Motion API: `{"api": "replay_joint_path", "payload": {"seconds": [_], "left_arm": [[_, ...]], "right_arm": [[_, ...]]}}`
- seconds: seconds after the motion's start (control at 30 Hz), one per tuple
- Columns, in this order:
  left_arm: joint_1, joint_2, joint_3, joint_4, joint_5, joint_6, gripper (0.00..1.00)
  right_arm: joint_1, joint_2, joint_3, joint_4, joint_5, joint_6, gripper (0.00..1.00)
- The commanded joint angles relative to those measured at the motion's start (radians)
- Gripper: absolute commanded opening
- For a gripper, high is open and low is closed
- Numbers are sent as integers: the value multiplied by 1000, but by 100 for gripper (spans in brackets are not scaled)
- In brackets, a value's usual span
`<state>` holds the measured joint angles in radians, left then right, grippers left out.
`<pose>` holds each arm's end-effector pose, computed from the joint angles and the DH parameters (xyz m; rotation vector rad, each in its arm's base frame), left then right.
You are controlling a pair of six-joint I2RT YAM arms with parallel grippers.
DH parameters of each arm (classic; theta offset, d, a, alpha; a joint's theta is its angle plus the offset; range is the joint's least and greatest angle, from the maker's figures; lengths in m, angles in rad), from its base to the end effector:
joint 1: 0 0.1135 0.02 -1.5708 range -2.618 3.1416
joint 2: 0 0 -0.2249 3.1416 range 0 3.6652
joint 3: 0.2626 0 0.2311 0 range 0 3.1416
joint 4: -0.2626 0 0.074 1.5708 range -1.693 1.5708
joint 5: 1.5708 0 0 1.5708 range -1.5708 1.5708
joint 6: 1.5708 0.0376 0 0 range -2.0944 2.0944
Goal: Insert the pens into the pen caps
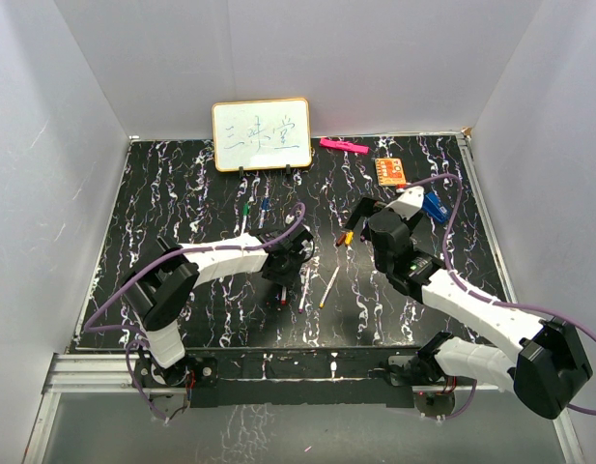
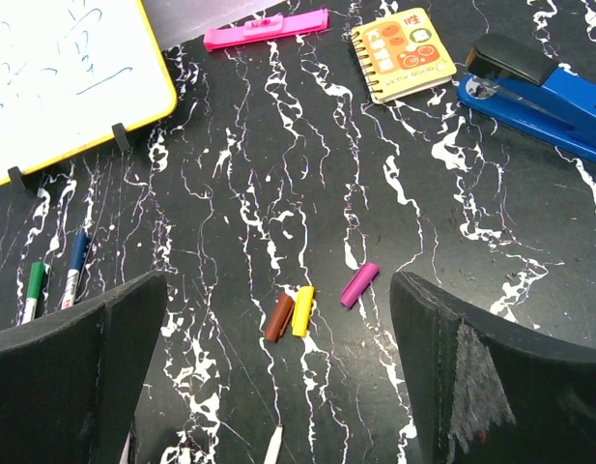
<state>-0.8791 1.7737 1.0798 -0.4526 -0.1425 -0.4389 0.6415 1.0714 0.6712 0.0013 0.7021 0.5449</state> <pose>0.2089 -0.2439 0.1358 0.5517 2.6568 -0.2048 0.2035 0.1217 0.2393 0.3541 1.8399 0.1227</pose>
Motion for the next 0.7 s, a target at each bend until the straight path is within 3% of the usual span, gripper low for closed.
{"api": "replay_joint_path", "payload": {"seconds": [0.0, 0.07, 0.23, 0.67], "left_arm": [[-2, 87, -57, -127, 49, -5, 32], [-1, 101, -51, -122, 60, 1, 27], [3, 140, -57, -117, 84, 17, 1], [12, 137, -89, -60, 115, 48, 0]], "right_arm": [[-17, 9, 40, 19, 3, 8, 98], [-21, 17, 45, 2, 14, 21, 98], [-27, 23, 54, -33, 49, 35, 98], [-32, 140, 102, -67, 18, 11, 95]]}}
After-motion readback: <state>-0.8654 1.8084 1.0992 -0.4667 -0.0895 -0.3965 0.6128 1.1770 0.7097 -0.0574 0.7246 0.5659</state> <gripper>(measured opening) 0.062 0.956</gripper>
